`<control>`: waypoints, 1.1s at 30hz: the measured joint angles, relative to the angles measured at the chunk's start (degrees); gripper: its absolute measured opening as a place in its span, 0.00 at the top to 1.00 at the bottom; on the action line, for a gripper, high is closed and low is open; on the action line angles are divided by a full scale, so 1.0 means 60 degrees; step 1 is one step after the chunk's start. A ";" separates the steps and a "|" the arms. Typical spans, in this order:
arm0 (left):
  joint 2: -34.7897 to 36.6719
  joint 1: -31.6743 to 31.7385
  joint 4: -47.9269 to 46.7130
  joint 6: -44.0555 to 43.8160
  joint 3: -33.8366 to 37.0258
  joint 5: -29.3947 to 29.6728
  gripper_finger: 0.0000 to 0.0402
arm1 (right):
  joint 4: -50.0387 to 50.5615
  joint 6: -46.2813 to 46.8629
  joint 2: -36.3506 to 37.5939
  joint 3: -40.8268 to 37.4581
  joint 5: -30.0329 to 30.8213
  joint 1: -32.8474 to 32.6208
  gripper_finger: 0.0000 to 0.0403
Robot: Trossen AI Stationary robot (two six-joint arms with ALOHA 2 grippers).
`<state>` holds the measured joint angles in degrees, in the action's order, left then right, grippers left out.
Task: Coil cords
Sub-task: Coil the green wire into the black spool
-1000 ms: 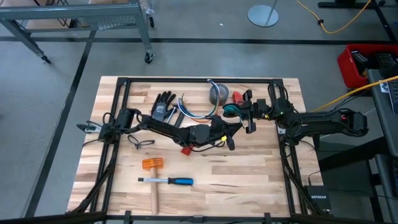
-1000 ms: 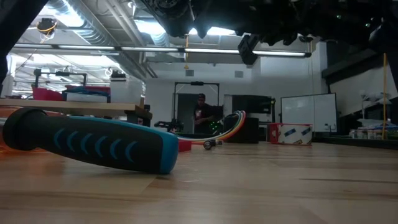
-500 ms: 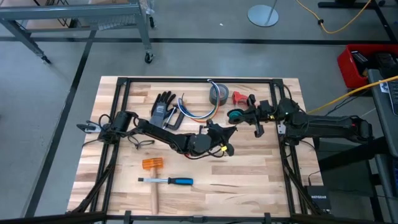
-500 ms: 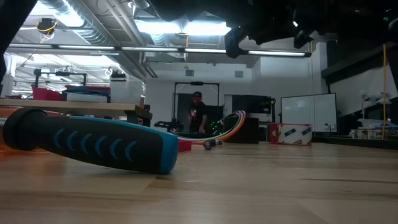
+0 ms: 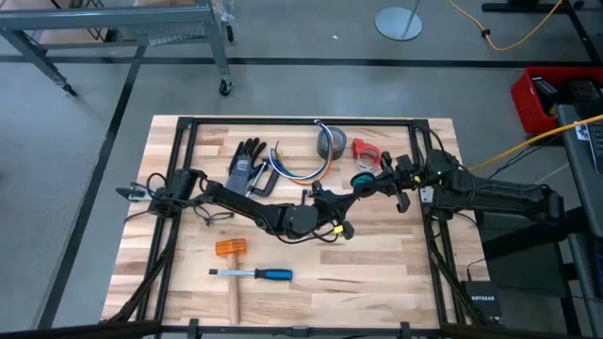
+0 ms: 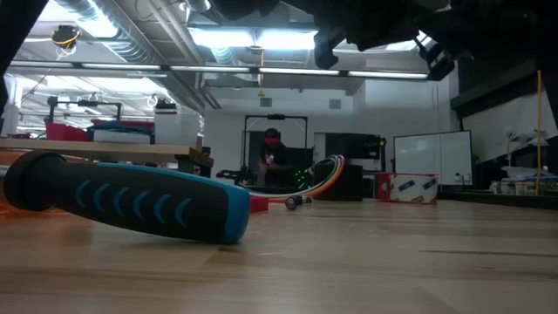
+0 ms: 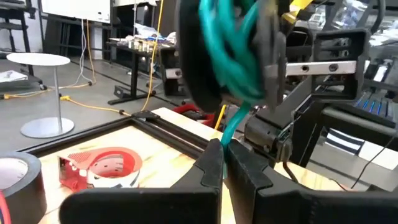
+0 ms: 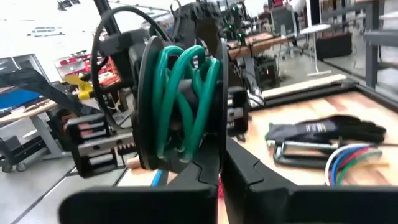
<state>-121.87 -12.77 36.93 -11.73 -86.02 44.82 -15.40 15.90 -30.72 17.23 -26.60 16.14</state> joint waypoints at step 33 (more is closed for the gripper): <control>0.0001 -0.0198 -0.0066 0.0032 0.0000 -0.0036 0.99 | 0.1098 0.1100 0.0229 0.0000 -0.1765 0.0007 0.99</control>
<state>-121.86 -13.96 36.53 -11.54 -86.02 44.60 -8.81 22.50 -29.34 17.23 -37.19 16.19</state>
